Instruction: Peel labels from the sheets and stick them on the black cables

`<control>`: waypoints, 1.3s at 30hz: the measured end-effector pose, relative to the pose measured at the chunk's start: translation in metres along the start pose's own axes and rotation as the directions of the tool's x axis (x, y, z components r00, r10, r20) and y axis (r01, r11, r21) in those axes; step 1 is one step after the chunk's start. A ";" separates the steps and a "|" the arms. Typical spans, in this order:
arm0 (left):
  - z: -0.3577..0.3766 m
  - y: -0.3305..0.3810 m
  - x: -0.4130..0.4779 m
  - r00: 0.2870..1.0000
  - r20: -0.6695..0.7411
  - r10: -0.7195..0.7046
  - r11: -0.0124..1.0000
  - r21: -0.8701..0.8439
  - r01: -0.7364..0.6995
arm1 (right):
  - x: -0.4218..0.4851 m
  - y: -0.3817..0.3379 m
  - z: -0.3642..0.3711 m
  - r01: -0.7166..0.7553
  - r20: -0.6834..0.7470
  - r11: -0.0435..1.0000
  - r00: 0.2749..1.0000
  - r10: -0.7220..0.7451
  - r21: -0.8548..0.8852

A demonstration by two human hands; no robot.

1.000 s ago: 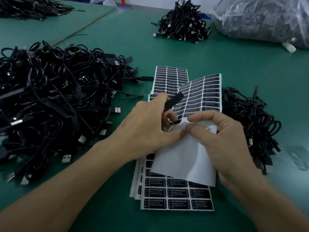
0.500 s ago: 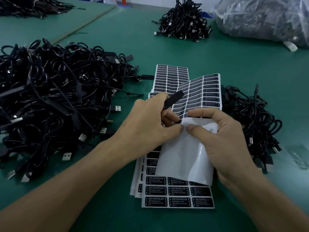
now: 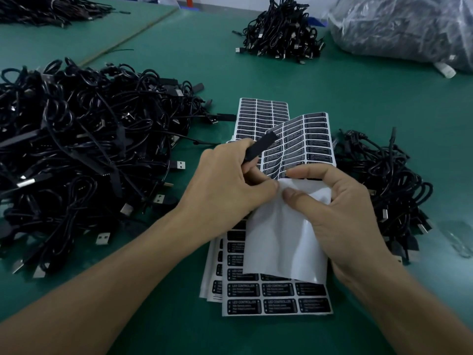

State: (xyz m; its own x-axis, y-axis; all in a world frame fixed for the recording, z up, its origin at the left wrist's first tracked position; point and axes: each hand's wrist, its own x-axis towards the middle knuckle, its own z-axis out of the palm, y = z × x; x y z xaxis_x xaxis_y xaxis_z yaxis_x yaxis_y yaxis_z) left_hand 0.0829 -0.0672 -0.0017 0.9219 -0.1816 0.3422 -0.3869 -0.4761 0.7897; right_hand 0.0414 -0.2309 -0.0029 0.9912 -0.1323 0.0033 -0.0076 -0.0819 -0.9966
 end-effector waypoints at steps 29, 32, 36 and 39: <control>0.002 0.002 0.002 0.978 -0.184 -0.102 0.992 -0.086 0.087 | -0.012 0.005 0.017 0.393 0.033 0.636 0.866 -0.500 -0.665; 0.004 0.006 -0.002 0.982 -0.163 -0.094 0.995 -0.052 0.086 | -0.009 0.005 0.016 0.391 0.042 0.647 0.873 -0.486 -0.655; 0.007 0.011 -0.005 0.981 -0.177 -0.080 0.996 0.017 0.084 | -0.006 0.007 0.014 0.371 0.023 0.662 0.882 -0.471 -0.651; 0.008 0.013 -0.005 0.983 -0.174 -0.060 0.997 0.046 0.069 | -0.005 0.005 0.014 0.371 0.026 0.657 0.881 -0.472 -0.657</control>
State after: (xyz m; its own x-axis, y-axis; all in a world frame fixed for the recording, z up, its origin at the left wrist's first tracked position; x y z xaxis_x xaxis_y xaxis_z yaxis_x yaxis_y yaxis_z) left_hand 0.0733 -0.0789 0.0026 0.9260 -0.0006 0.3776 -0.3213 -0.5265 0.7871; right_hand 0.0379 -0.2172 -0.0088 0.8805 -0.0526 0.4711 0.2757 -0.7517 -0.5991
